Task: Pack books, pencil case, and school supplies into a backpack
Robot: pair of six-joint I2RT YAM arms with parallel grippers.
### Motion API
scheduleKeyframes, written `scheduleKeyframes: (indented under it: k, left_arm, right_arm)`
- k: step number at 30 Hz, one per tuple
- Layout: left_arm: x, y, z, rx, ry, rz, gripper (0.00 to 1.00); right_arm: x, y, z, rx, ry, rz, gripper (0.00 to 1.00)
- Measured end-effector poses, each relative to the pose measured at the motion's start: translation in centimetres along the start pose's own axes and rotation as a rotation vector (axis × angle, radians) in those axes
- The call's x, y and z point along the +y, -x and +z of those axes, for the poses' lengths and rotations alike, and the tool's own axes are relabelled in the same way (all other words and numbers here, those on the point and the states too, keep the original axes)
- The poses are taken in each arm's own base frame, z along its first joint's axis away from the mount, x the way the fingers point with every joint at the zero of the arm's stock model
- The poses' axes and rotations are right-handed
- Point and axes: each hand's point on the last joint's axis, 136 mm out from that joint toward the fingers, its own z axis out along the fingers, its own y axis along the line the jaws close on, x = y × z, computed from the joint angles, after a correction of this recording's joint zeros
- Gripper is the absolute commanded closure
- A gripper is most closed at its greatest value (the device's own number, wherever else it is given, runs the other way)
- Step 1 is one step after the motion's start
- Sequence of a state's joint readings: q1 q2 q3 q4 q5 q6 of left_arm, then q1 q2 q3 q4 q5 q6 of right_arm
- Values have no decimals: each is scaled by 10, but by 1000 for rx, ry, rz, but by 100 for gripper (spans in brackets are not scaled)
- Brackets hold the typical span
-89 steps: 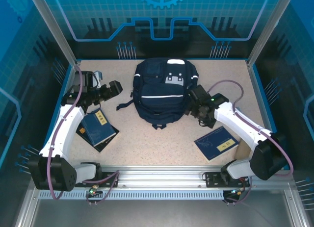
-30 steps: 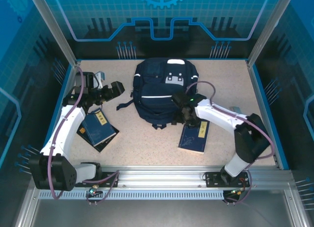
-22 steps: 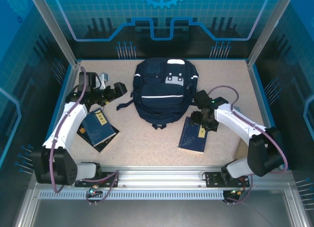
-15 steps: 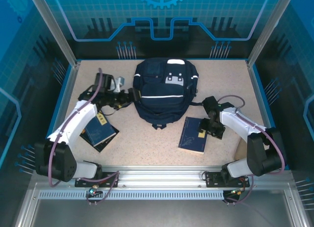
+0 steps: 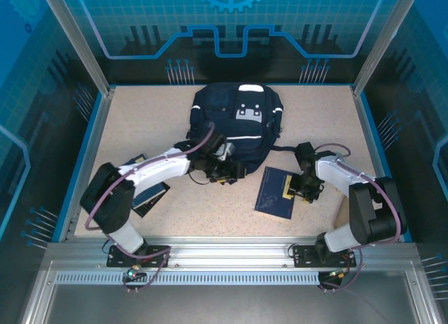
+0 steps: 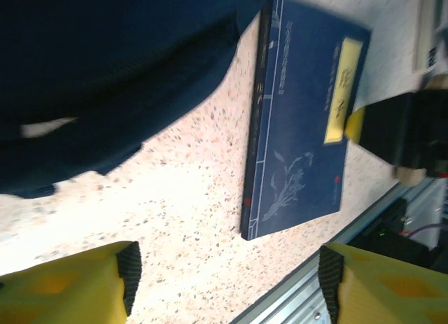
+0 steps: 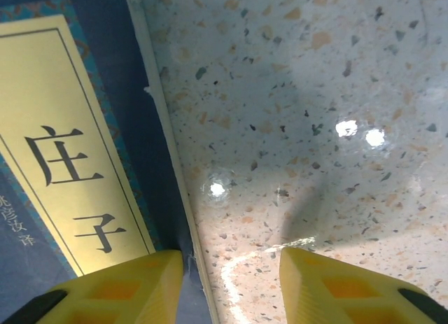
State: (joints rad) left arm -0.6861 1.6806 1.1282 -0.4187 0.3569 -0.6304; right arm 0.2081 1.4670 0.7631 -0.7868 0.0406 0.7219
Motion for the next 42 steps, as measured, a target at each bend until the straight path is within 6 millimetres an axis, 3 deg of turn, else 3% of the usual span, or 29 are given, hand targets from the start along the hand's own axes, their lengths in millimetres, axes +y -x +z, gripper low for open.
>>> scheduleKeyframes:
  k: [5,10,17,27,42]
  left_arm:
    - [-15,-15,47,68,58,22,42]
    - [-27,-21,71,78,72,29,46]
    - [-22,-11,99,74,99,-7,55]
    - [-21,-13,110,95,80,-16,67]
    - [-36,-14,114,153,-28,-25,64]
  right_arm:
    - [1,0,1,4,4,0,59]
    - [1,0,1,6,5,0,59]
    - [2,0,1,4,8,12,61]
    - [5,-1,1,-1,34,34,69]
    - [15,-7,3,-8,132,64,70]
